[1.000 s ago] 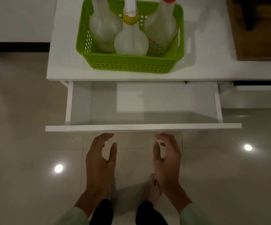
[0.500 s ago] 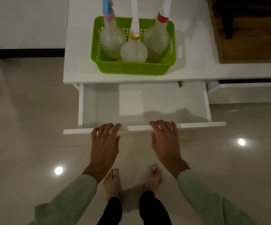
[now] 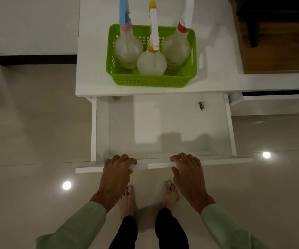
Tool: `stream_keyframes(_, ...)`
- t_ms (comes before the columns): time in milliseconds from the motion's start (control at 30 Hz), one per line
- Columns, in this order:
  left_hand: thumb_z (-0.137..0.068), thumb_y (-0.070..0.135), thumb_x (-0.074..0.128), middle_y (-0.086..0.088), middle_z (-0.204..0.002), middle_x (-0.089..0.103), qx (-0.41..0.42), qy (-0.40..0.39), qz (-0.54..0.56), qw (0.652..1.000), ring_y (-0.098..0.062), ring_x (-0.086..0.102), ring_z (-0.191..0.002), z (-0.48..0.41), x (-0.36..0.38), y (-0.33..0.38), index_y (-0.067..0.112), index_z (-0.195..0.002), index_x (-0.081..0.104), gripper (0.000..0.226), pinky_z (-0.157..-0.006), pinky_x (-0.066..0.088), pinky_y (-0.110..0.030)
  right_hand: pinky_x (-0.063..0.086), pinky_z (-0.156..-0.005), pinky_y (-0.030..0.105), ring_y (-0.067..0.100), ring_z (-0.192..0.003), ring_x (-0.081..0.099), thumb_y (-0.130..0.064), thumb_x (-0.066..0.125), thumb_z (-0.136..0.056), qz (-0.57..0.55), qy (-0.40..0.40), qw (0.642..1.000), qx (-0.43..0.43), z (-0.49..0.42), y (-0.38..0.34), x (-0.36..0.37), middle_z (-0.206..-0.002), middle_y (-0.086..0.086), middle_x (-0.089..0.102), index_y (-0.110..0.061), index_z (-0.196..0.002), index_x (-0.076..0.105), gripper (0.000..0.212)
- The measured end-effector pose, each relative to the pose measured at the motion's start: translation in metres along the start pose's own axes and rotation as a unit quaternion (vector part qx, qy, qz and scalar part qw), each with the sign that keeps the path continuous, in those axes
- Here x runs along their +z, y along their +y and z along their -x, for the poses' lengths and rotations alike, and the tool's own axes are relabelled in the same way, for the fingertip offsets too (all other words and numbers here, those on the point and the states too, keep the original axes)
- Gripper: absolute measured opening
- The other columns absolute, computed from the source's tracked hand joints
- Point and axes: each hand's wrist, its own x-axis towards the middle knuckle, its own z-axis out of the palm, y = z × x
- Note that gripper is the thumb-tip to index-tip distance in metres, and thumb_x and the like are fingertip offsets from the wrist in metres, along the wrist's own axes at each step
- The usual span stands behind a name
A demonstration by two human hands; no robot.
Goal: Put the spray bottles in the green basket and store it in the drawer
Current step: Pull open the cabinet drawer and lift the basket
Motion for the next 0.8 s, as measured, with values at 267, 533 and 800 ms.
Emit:
stream_keyframes(267, -0.086, 0.025, 0.073, 0.003, -0.105, 0.074, -0.018, -0.026, 0.183, 0.983, -0.009, 0.068, -0.087, -0.024, -0.039, 0.0, 0.025, -0.113, 0.071, 0.027, -0.085, 0.058, -0.034, 0.046, -0.099, 0.036, 0.01, -0.115, 0.056, -0.048, 0.07, -0.087, -0.223, -0.038, 0.974, 0.009, -0.034, 0.014, -0.045, -0.123, -0.011, 0.064, -0.027, -0.125, 0.063, 0.044)
stream_keyframes(533, -0.095, 0.037, 0.057, -0.007, -0.12, 0.066, -0.167, 0.301, 0.309, 0.887, -0.023, 0.064, -0.104, -0.158, -0.129, 0.006, 0.013, -0.128, 0.059, 0.041, -0.095, 0.05, -0.039, 0.051, -0.091, 0.042, 0.022, -0.098, 0.061, -0.035, 0.062, -0.097, -0.393, 0.192, 0.891, 0.122, -0.173, 0.005, -0.13, -0.126, 0.007, 0.061, -0.017, -0.136, 0.05, 0.045)
stream_keyframes(800, -0.086, 0.041, 0.034, -0.009, -0.093, 0.067, -0.208, 0.323, 0.388, 0.838, -0.036, 0.066, -0.095, -0.21, -0.163, 0.022, 0.018, -0.101, 0.06, 0.038, -0.081, 0.056, -0.056, 0.056, -0.091, 0.05, 0.022, -0.089, 0.061, -0.041, 0.039, -0.083, -0.451, 0.158, 0.862, 0.166, -0.235, -0.02, -0.165, -0.086, -0.009, 0.061, -0.024, -0.111, 0.061, 0.04)
